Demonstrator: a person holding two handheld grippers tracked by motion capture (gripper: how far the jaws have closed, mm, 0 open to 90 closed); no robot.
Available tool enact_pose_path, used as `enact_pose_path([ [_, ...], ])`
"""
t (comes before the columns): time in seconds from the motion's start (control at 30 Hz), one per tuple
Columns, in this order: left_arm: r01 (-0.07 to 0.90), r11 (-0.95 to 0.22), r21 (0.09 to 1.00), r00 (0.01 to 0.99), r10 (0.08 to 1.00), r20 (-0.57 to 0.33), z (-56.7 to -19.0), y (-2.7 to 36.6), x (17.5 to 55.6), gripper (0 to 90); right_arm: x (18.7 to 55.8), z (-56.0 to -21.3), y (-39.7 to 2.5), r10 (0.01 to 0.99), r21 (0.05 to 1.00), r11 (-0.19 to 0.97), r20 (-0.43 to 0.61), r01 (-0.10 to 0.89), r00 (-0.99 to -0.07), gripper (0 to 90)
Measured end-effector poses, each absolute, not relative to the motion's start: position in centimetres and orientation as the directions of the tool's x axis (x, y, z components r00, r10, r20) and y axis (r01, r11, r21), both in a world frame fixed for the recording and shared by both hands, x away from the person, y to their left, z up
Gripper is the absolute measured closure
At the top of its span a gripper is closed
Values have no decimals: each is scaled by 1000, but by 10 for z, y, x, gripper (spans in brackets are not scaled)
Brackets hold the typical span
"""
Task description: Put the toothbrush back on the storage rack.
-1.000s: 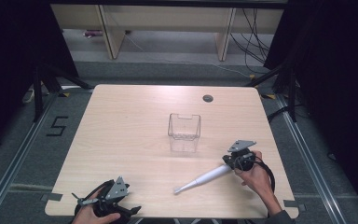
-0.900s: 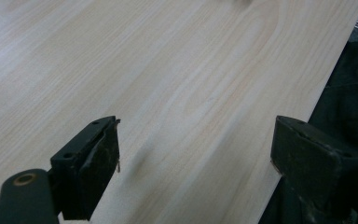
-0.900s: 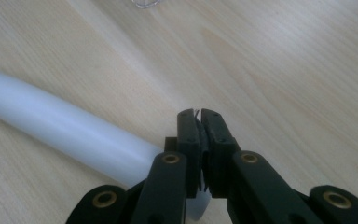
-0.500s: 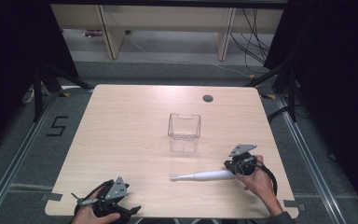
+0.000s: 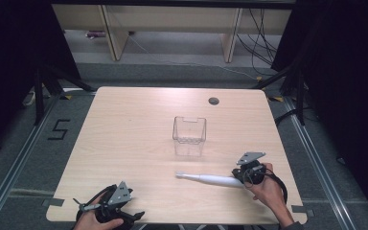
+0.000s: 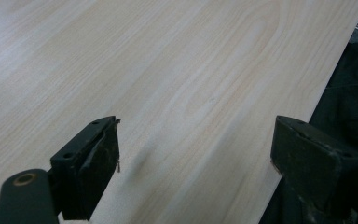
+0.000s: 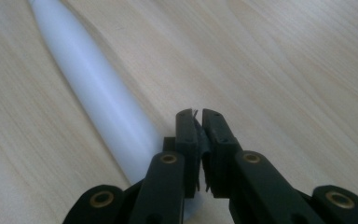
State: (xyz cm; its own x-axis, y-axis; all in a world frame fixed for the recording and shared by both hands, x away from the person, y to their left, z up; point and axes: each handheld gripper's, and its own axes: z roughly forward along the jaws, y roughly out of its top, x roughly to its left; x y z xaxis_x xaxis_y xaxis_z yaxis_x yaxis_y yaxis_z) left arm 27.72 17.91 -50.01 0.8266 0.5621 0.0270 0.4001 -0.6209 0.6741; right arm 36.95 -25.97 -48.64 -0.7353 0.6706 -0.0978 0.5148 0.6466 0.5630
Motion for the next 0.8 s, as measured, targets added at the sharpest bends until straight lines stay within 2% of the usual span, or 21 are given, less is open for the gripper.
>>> enact_pose_path([
  [0.3,413,-612,675,820,572,17,-501,179,277,148,360,-487,-259,679,573,639,-105,514,-727,852],
  [0.5,406,-618,673,823,568,25,-501,179,277,148,354,-485,-260,698,556,620,-69,554,-713,851],
  [0.6,402,-622,672,825,565,29,-500,179,277,148,355,-486,-261,677,568,638,-93,520,-730,850],
  [0.67,408,-616,674,821,570,24,-501,179,277,148,352,-484,-261,677,543,644,-77,539,-732,847],
  [0.7,406,-620,671,823,567,26,-501,180,277,148,352,-486,-260,682,565,640,-106,521,-724,846],
  [0.8,407,-618,673,822,569,27,-501,180,277,148,351,-485,-261,674,565,642,-93,519,-733,841],
])
